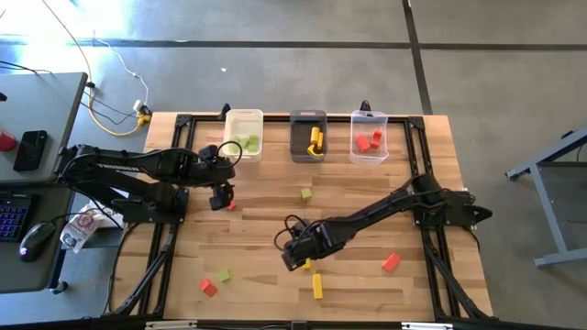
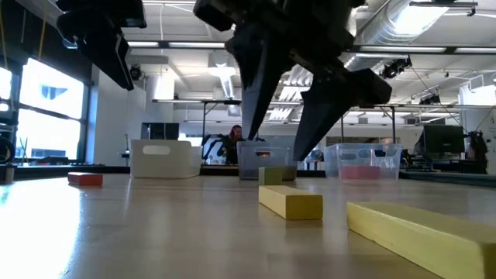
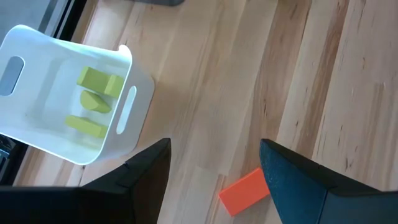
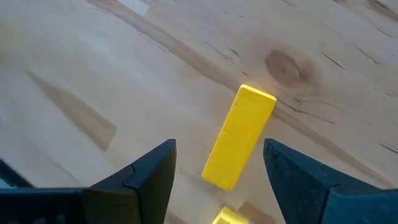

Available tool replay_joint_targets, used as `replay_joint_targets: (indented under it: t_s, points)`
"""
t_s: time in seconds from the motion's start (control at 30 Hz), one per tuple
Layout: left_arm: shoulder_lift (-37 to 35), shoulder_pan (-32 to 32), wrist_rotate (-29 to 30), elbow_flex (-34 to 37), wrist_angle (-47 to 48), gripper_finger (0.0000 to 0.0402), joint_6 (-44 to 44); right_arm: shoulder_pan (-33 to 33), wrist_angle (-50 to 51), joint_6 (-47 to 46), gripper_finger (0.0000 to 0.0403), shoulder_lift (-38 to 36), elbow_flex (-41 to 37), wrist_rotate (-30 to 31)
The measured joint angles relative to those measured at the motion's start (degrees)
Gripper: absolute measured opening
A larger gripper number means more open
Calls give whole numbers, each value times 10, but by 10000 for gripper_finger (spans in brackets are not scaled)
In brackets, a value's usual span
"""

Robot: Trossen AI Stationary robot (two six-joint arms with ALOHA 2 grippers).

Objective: Sort & place blocks by color
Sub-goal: Put the yellow block into the black bin

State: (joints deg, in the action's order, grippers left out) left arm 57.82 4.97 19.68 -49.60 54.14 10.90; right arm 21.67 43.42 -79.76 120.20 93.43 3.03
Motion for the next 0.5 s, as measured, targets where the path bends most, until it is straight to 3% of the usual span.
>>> replay_joint_targets:
  t_s: [0.5]
  points:
    - [0, 0, 0, 0, 0, 232, -6, -2, 2, -22, 229, 52, 0, 3]
